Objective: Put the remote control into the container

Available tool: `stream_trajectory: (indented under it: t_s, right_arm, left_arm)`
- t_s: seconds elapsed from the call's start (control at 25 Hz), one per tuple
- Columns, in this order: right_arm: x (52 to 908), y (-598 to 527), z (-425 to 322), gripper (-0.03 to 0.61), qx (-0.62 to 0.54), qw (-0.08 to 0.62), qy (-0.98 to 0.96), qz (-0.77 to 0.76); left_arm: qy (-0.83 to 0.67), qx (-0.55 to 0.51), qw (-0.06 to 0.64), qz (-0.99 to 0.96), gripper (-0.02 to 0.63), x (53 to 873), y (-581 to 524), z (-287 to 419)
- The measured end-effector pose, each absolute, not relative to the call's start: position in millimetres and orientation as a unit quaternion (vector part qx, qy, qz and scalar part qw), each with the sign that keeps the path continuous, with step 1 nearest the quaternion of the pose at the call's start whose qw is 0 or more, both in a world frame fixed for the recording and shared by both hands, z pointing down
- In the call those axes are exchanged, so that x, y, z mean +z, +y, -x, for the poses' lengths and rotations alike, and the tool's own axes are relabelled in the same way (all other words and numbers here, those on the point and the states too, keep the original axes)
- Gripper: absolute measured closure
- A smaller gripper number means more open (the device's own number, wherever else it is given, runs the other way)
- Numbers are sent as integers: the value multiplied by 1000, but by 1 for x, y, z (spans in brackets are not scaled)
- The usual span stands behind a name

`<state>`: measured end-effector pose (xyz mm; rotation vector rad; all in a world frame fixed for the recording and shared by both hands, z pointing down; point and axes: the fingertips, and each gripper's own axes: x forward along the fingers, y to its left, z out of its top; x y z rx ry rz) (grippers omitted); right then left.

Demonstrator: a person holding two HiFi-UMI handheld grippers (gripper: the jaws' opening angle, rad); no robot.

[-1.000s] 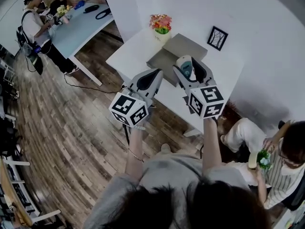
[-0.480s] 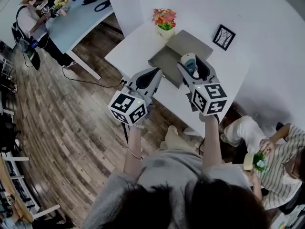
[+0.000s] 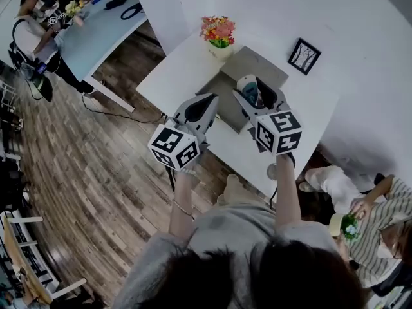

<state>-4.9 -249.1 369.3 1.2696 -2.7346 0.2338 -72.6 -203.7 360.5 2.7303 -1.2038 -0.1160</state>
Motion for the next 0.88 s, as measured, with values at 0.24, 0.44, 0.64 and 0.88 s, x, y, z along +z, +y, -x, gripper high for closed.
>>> stream_trajectory:
  t_s: [0.24, 0.44, 0.64, 0.88]
  right_arm:
    - [388, -278, 2, 291, 101, 74, -904, -410]
    - [408, -289, 7, 291, 117, 90, -901, -409]
    - [428, -301, 18, 291, 135, 113, -896, -407]
    - [461, -318, 31, 291, 159, 157, -883, -412]
  left_arm:
    - [-408, -21, 100, -907, 611, 381, -232, 69]
    - [-409, -11, 120, -905, 611, 401, -240, 73]
    - [-396, 2, 139, -908, 611, 418, -255, 81]
    - [-371, 22, 165, -914, 611, 446, -276, 92]
